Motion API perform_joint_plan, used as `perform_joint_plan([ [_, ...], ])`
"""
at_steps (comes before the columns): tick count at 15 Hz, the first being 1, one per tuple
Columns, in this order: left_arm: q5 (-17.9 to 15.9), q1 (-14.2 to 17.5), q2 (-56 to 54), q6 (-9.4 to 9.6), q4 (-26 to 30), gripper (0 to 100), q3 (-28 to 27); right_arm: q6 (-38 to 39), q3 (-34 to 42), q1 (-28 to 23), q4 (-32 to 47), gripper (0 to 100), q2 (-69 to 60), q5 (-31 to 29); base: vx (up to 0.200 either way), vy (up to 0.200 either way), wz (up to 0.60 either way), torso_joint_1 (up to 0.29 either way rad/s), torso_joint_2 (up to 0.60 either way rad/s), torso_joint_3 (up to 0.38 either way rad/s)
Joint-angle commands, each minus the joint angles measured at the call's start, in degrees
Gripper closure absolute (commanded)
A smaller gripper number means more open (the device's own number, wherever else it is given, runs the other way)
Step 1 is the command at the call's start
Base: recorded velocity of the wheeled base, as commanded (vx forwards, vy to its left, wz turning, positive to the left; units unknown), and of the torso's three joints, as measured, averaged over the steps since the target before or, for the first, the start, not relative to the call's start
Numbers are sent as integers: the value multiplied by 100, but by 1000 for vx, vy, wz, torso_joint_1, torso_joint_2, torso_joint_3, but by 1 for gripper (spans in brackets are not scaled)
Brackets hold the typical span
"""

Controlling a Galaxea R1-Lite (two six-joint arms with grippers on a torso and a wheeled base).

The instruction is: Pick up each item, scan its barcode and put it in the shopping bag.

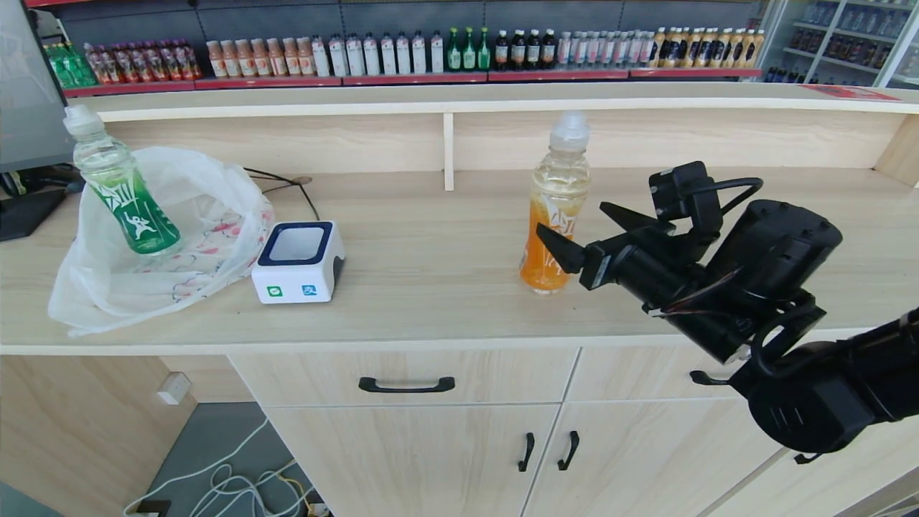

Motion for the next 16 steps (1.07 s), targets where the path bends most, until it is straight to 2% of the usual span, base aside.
perform_joint_plan([
  [1,4,1,-2,-4,-1,0,0,-3,-196,5,8,0,219,6,0,0,0,0,0,0],
  [3,-5,1,-2,4,-1,0,0,-109,-547,5,43,0,404,6,0,0,0,0,0,0],
  [10,4,1,-2,4,-1,0,0,-118,-934,119,52,0,685,-284,0,0,0,0,0,0],
  [16,4,1,-2,4,-1,0,0,-223,-1655,145,719,0,738,-486,0,0,0,0,0,0],
])
